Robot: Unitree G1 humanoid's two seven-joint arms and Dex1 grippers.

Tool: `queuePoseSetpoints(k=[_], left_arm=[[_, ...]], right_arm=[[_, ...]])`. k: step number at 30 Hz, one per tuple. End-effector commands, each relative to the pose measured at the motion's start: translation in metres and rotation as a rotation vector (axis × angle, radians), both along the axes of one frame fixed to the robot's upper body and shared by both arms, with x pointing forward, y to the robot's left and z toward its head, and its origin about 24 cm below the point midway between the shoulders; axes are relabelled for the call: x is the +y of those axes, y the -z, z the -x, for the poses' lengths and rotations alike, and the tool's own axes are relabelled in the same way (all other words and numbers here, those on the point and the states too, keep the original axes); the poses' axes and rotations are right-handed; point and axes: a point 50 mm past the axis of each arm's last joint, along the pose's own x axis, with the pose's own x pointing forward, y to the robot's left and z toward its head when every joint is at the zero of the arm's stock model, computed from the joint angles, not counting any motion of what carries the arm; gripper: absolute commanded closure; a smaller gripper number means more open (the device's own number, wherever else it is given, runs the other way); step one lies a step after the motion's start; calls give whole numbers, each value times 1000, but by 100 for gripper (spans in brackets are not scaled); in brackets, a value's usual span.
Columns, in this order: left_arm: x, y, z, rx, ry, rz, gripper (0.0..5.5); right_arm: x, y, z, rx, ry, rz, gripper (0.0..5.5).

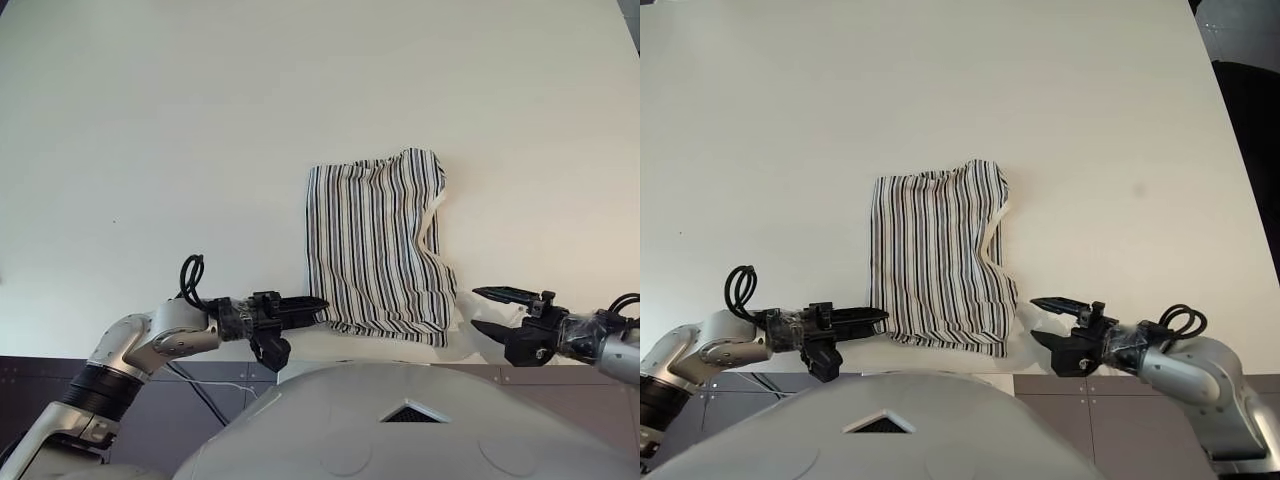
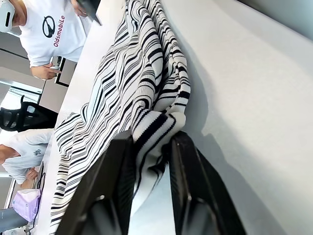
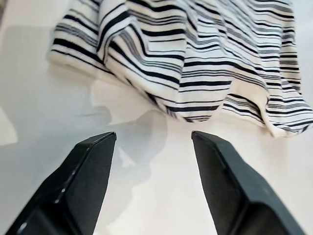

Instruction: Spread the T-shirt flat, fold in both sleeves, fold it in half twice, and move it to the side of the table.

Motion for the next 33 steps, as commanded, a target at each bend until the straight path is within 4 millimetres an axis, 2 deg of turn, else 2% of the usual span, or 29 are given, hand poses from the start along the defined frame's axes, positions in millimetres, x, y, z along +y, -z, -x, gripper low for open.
queuePoseSetpoints(k=[1,7,11,20,33], left_arm=[[14,16,9,77,8,-154,493],[16,15,8,75,1,-161,531],[18,14,5,64,-6,-176,533],[23,12,4,57,-14,-193,533],[24,10,4,43,-11,-195,534]], right_arm=[[4,9,3,21,-53,42,264],[20,19,4,16,-130,31,264],[33,21,9,29,-187,1,264],[46,19,25,113,-210,-71,264],[43,37,-5,57,-155,-47,264]])
